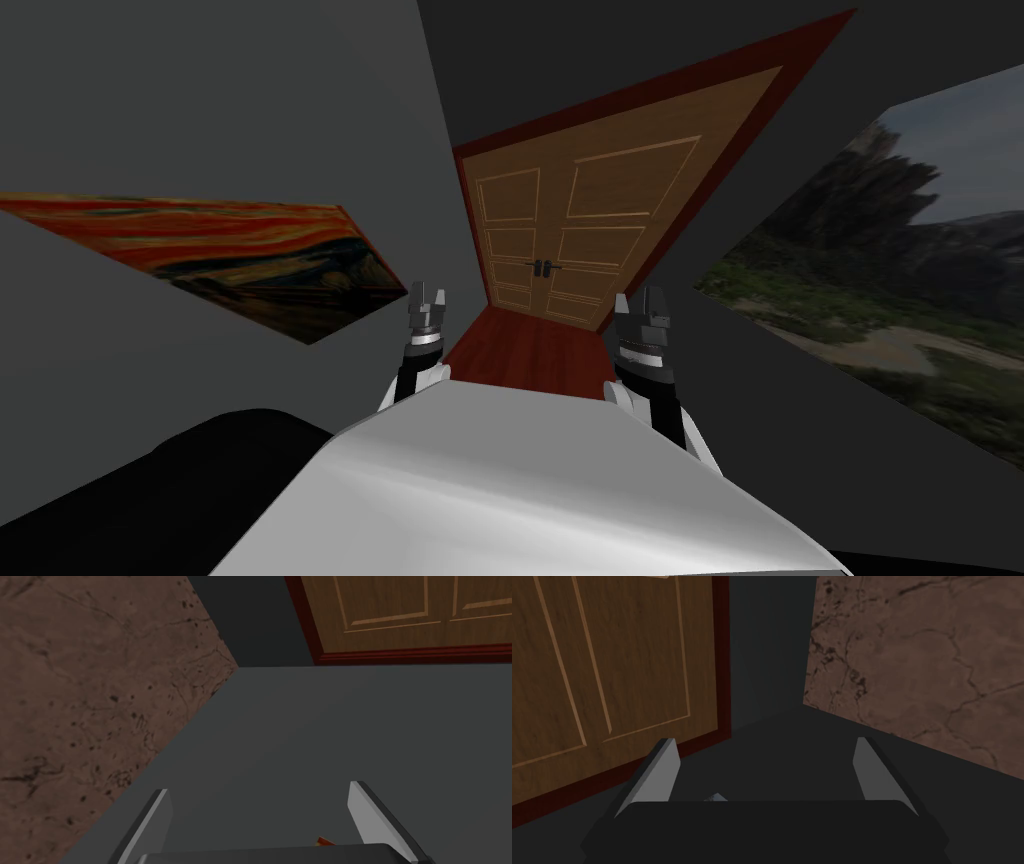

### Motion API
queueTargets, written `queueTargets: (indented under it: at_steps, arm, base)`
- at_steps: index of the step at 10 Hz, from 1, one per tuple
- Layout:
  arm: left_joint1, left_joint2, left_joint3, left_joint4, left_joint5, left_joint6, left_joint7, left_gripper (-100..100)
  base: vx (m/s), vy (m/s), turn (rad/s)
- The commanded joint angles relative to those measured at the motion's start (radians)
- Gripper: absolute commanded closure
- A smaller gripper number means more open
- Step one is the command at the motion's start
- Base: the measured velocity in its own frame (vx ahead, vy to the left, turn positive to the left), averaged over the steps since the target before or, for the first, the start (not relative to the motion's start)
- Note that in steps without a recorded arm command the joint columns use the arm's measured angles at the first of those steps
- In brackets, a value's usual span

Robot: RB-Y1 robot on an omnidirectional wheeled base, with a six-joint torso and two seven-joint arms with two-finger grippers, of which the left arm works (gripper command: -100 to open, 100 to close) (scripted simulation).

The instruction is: Pull the door open

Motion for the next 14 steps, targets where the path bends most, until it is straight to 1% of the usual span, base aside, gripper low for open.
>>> queueTargets:
  at_steps: [1,6,10,14]
  arm:
    - [-0.015,0.008,-0.001,0.028,0.002,0.005,0.005,-100]
    - [-0.072,0.034,-0.005,0.132,0.008,0.022,0.025,-100]
    - [-0.112,0.051,-0.008,0.206,0.013,0.034,0.04,-100]
    - [-0.159,0.07,-0.011,0.292,0.019,0.048,0.056,-100]
  base:
    - [0.078,-0.026,-0.029]
    - [0.155,-0.039,-0.06]
    - [0.091,-0.04,-0.044]
    - [0.094,-0.026,-0.055]
